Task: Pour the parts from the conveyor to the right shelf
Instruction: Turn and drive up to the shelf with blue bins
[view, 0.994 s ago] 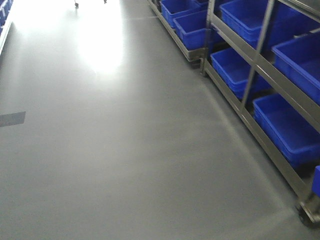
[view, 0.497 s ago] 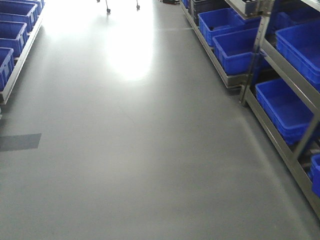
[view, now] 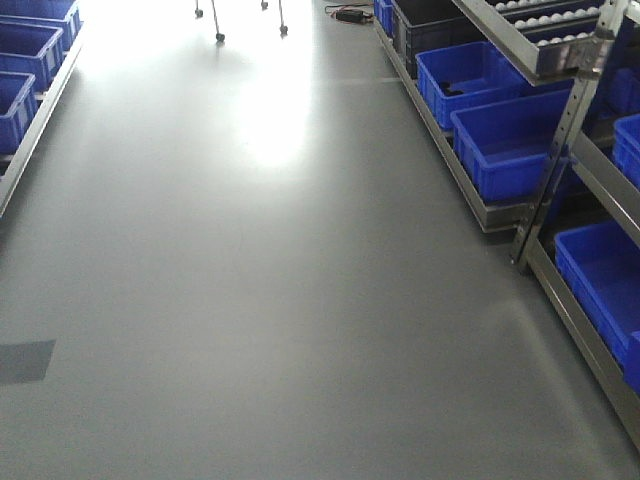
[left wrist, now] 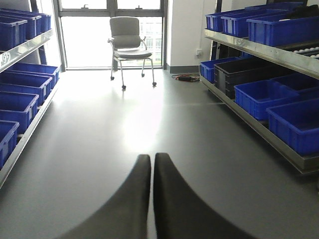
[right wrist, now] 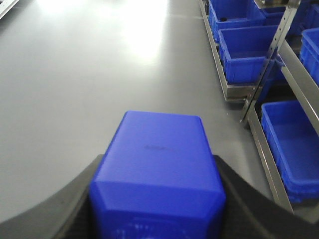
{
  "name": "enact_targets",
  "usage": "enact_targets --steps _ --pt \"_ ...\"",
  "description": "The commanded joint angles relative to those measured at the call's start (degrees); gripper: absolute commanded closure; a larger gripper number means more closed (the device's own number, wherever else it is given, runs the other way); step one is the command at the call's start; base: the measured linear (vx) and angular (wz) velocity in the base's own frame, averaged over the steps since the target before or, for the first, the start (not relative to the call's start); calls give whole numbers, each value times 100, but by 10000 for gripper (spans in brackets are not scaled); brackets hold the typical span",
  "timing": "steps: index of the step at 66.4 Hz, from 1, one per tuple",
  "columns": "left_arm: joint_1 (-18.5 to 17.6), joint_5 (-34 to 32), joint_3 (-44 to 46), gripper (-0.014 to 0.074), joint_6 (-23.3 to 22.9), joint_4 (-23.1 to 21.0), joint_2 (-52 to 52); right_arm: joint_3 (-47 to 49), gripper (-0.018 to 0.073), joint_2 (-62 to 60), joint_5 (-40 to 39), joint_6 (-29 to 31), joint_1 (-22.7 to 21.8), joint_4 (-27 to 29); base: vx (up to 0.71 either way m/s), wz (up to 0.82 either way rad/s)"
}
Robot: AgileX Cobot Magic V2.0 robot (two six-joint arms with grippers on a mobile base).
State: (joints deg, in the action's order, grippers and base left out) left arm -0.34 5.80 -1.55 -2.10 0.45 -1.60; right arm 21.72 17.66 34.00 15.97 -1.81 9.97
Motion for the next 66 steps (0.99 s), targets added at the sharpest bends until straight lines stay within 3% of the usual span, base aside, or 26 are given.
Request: enact_targets --steps 1,39,66 --pt "20 -453 112 603 -49 -45 -101 149 564 52 -433 43 -12 33 68 -3" --pt "20 -453 112 603 -49 -45 -101 149 564 52 -432 43 -12 41 53 2" --pt "20 -453 112 603 -49 -45 -101 149 564 52 -432 43 -12 34 30 68"
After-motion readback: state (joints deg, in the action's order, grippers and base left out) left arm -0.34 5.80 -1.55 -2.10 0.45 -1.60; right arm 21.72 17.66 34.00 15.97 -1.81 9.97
